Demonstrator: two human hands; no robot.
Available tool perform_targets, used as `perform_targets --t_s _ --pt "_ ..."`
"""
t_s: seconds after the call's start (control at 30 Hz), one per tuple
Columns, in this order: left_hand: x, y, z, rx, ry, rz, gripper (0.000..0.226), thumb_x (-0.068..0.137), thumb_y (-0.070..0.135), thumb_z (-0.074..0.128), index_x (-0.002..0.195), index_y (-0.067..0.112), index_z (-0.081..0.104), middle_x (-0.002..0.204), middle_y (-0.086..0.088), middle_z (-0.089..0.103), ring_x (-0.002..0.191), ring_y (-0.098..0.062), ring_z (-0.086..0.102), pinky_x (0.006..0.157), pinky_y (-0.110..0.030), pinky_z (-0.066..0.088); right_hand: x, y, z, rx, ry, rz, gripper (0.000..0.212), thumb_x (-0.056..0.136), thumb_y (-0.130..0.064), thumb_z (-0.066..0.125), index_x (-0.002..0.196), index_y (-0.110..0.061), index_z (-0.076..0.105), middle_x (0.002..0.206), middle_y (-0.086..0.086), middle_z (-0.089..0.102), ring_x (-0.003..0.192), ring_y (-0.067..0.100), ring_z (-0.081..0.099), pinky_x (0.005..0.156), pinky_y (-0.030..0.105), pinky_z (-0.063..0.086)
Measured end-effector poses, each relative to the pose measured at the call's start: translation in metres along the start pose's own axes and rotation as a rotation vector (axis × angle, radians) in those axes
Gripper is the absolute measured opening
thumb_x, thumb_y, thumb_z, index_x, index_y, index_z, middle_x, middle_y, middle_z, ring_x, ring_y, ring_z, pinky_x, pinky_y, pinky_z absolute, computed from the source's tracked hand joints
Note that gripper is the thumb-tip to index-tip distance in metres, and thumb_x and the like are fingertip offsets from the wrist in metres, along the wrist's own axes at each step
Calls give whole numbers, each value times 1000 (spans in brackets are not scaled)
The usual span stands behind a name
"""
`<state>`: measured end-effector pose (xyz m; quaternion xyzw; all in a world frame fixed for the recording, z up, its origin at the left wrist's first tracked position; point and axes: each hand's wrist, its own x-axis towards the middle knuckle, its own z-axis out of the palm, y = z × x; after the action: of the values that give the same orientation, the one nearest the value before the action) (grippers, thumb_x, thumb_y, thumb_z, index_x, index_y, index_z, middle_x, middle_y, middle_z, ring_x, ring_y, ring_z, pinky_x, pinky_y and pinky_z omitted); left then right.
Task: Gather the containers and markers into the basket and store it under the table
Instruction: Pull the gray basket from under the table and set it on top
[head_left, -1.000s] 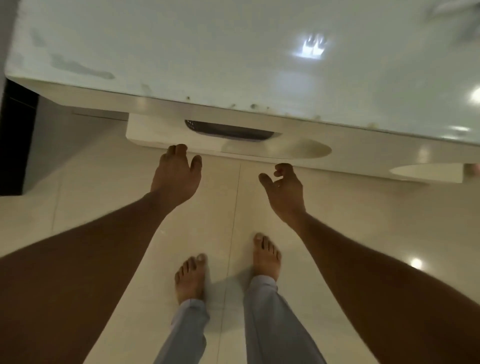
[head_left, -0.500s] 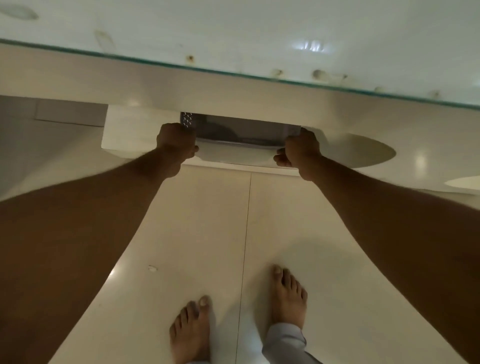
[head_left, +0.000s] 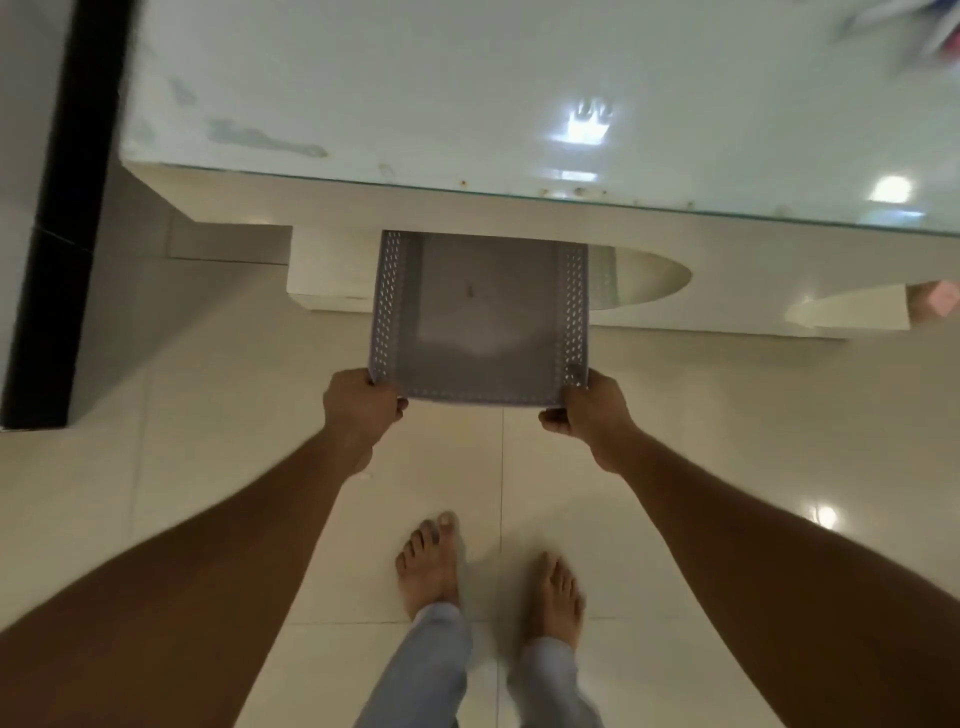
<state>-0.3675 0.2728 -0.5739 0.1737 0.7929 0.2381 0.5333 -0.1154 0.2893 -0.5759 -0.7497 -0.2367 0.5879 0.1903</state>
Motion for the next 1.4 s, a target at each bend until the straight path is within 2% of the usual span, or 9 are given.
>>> perform_targets --t_s 0.17,0.43,0.63,0.83,1.0,1.1,1.2,1.3,1.4 --pt "-73 -31 -32 45 31 5 26 90 10 56 66 19 62 82 -16 72 85 -38 71 80 -55 58 -69 35 -8 -8 -11 23 16 96 -20 55 107 -11 62 108 15 67 83 31 71 62 30 61" --pt "-204 -82 -61 -15 31 32 12 92 5 51 89 7 63 89 -15 68 86 -35 71 83 -48 58 -190 77 -43 -37 -62 6 18 94 -6 47 104 -11 63 101 15 65 77 26 64 68 35 63" --pt "-296 -89 -85 5 13 70 27 91 7 51 69 19 60 87 -16 70 83 -32 71 83 -48 59 -275 85 -79 -58 -59 -39 25 93 -3 42 108 -6 62 101 19 65 73 27 64 73 41 63" --pt "-330 -5 -106 75 8 194 19 90 12 52 75 8 64 82 -13 72 78 -29 73 81 -53 57 -318 14 -99 19 -59 -126 26 90 -1 40 86 -16 61 93 18 64 69 27 63 70 41 63" --pt "-307 93 -110 22 21 303 19 90 14 53 75 17 64 84 -8 71 77 -26 73 81 -52 58 -298 -94 -102 39 -43 -212 26 89 5 39 94 -7 61 92 22 61 74 33 63 58 34 60" --pt "-272 155 -102 -13 14 331 18 90 14 52 78 8 65 84 -10 69 82 -31 72 83 -55 57 -264 -161 -98 27 -27 -236 27 89 5 39 104 -3 60 93 22 61 77 34 62 53 30 59" --pt "-227 209 -91 -34 21 347 22 89 15 50 86 -1 65 84 -12 69 81 -33 72 84 -55 57 -221 -216 -87 7 -19 -240 32 91 4 37 111 -3 60 95 23 62 74 33 65 59 35 60" --pt "-177 254 -81 -32 44 343 19 87 14 49 79 3 63 78 -9 67 86 -37 72 84 -54 57 -170 -262 -71 -20 -7 -233 32 92 2 38 115 -6 59 101 25 65 76 33 68 68 39 61" --pt "-124 291 -74 -31 48 303 18 86 12 50 80 3 64 77 -8 67 87 -37 71 85 -53 57 -121 -298 -52 -41 -17 -222 29 91 -1 42 112 -6 61 102 22 65 76 31 67 65 36 61"
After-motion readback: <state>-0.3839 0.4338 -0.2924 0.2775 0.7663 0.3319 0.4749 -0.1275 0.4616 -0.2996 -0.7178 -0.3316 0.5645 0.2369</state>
